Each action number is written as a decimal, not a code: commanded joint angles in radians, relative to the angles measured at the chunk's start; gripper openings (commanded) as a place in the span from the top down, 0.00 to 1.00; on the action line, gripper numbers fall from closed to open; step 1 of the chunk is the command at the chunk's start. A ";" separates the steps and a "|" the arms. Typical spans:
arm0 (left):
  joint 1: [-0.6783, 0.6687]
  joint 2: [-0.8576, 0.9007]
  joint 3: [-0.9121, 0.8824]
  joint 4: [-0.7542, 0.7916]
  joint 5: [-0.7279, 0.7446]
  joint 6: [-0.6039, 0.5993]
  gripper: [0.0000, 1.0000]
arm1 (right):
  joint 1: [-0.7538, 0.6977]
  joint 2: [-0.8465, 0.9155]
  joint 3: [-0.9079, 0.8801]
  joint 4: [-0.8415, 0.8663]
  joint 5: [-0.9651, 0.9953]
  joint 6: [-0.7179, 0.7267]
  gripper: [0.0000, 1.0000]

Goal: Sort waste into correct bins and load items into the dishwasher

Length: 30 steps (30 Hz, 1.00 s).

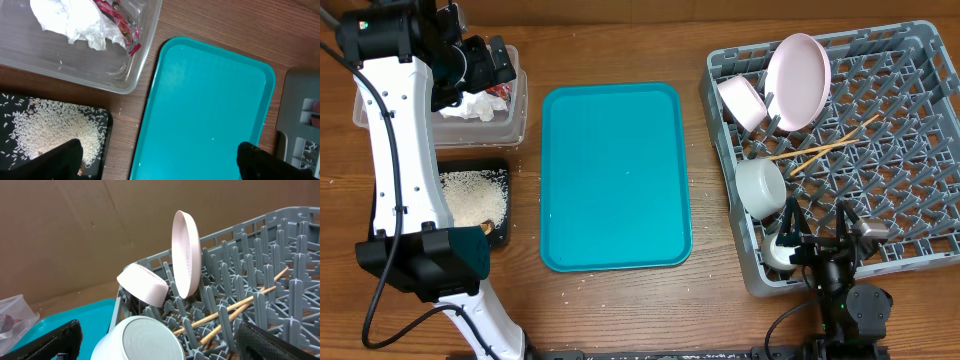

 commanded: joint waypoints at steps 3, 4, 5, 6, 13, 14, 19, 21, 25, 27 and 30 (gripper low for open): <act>0.001 -0.020 0.012 0.001 -0.068 0.025 0.00 | 0.005 -0.012 -0.011 0.002 0.013 -0.001 0.00; -0.001 -0.033 0.012 0.002 -0.085 0.026 0.00 | 0.005 -0.012 -0.011 0.002 0.013 -0.001 0.00; -0.004 -0.048 0.010 0.005 -0.098 0.027 0.00 | 0.005 -0.012 -0.011 0.002 0.013 -0.001 0.00; -0.010 -0.097 -0.020 0.051 -0.100 0.027 0.00 | 0.005 -0.012 -0.011 0.002 0.013 -0.001 0.00; -0.070 -0.519 -0.571 0.637 0.162 0.356 0.00 | 0.005 -0.012 -0.011 0.002 0.013 -0.001 0.00; -0.097 -0.662 -0.766 0.790 0.184 0.414 0.00 | 0.005 -0.012 -0.011 0.002 0.013 -0.001 0.00; -0.135 -0.973 -1.154 0.958 0.176 0.420 0.00 | 0.005 -0.012 -0.011 0.002 0.013 -0.001 0.00; -0.138 -1.087 -1.301 1.011 0.171 0.420 0.00 | 0.005 -0.012 -0.011 0.002 0.013 -0.001 0.00; -0.139 -1.340 -1.621 1.183 0.121 0.360 0.00 | 0.005 -0.012 -0.011 0.002 0.013 -0.001 0.00; -0.139 -1.454 -1.763 1.263 0.087 0.311 0.00 | 0.005 -0.012 -0.011 0.002 0.013 -0.001 0.00; -0.139 -1.653 -1.987 1.410 0.030 0.245 0.00 | 0.005 -0.012 -0.011 0.002 0.013 -0.001 0.00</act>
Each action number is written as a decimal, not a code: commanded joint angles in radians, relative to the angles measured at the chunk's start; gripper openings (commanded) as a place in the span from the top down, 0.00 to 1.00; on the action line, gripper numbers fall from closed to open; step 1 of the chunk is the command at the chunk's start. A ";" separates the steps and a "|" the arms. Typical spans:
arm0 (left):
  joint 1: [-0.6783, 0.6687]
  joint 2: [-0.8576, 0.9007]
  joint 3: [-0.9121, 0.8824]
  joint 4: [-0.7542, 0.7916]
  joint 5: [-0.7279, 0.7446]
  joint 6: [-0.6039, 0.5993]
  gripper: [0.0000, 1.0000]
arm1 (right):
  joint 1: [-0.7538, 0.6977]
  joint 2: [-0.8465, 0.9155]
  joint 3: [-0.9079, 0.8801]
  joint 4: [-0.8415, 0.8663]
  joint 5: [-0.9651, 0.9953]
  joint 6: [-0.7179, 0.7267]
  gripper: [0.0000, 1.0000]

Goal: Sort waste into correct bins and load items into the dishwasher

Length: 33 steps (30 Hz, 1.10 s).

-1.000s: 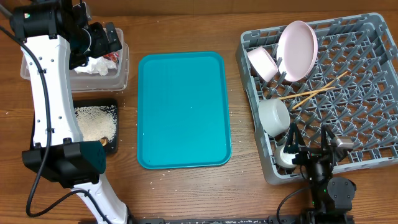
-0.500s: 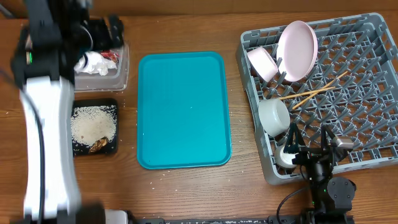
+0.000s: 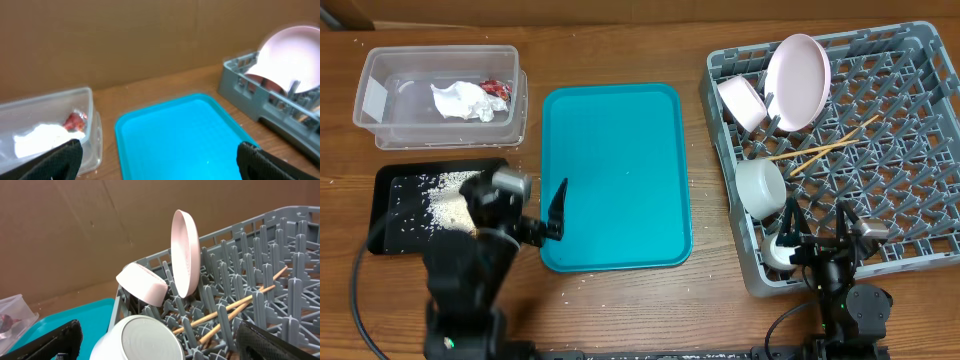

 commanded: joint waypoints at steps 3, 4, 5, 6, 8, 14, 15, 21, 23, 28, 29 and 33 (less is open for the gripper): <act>-0.004 -0.281 -0.267 0.109 -0.132 -0.109 0.00 | 0.005 -0.010 -0.011 0.006 0.012 0.000 0.00; -0.008 -0.314 -0.291 0.109 -0.156 -0.117 0.00 | 0.005 -0.010 -0.011 0.007 0.012 0.000 0.00; -0.015 -0.369 -0.329 0.109 -0.191 -0.121 0.00 | 0.005 -0.010 -0.011 0.007 0.012 0.000 0.00; -0.018 -0.394 -0.347 0.109 -0.207 -0.121 0.00 | 0.005 -0.010 -0.011 0.006 0.012 0.000 0.00; -0.022 -0.433 -0.379 0.108 -0.236 -0.120 0.00 | 0.005 -0.010 -0.011 0.006 0.012 0.000 0.00; -0.022 -0.504 -0.463 0.108 -0.303 -0.119 0.00 | 0.005 -0.010 -0.011 0.006 0.012 0.000 0.00; -0.022 -0.513 -0.476 0.108 -0.311 -0.119 0.00 | 0.005 -0.010 -0.011 0.006 0.012 0.000 0.00; -0.020 -0.512 -0.484 0.080 -0.294 -0.090 0.00 | 0.005 -0.010 -0.011 0.007 0.012 0.000 0.00; -0.020 -0.512 -0.484 0.079 -0.294 -0.090 0.00 | 0.005 -0.010 -0.011 0.006 0.012 0.000 0.00; -0.020 -0.510 -0.484 0.079 -0.294 -0.090 0.00 | 0.005 -0.010 -0.011 0.006 0.012 0.000 0.00; -0.020 -0.510 -0.484 0.079 -0.294 -0.090 0.00 | 0.005 -0.010 -0.011 0.007 0.012 0.000 0.00; -0.020 -0.510 -0.484 0.079 -0.294 -0.090 0.00 | 0.005 -0.010 -0.011 0.006 0.012 0.000 0.00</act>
